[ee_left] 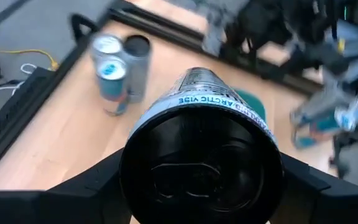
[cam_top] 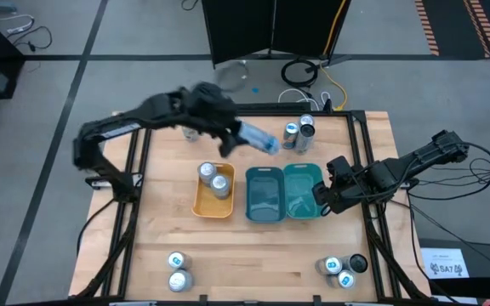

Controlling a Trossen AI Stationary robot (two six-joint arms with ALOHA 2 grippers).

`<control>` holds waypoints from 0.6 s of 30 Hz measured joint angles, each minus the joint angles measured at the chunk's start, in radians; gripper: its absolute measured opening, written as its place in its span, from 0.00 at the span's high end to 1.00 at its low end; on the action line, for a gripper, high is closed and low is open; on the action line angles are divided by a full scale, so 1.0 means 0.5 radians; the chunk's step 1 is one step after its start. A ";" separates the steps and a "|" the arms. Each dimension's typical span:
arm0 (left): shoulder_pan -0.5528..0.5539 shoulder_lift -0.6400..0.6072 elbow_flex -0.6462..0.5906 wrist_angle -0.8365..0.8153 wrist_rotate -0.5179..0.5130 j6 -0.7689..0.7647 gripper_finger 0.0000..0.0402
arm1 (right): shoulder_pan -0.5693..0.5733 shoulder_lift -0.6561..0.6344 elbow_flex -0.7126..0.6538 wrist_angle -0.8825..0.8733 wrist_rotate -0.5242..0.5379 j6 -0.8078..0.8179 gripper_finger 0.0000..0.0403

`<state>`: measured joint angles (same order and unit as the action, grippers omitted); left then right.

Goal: Sort soda cans
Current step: Put the white-blue soda can into the blue bin

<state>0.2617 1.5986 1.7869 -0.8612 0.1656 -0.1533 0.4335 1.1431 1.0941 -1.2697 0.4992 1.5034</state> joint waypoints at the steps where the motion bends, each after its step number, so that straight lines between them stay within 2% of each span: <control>1: -0.048 0.077 0.087 -0.075 -0.033 0.040 0.31 | 0.000 0.000 0.000 0.009 0.000 0.002 0.26; 7: -0.257 0.479 0.506 -0.562 -0.294 0.223 0.31 | 0.000 0.000 0.000 0.040 -0.001 0.006 0.26; 14: -0.372 0.766 0.539 -0.756 -0.339 0.288 0.31 | 0.000 0.002 0.000 0.111 -0.002 0.006 0.26; 18: -0.403 0.894 0.539 -0.742 -0.348 0.361 0.31 | 0.001 0.014 0.000 0.140 -0.002 0.006 0.26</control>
<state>0.0601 2.0454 2.0563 -1.2321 -0.0086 0.0274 0.4339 1.1501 1.0943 -1.1998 0.4979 1.5063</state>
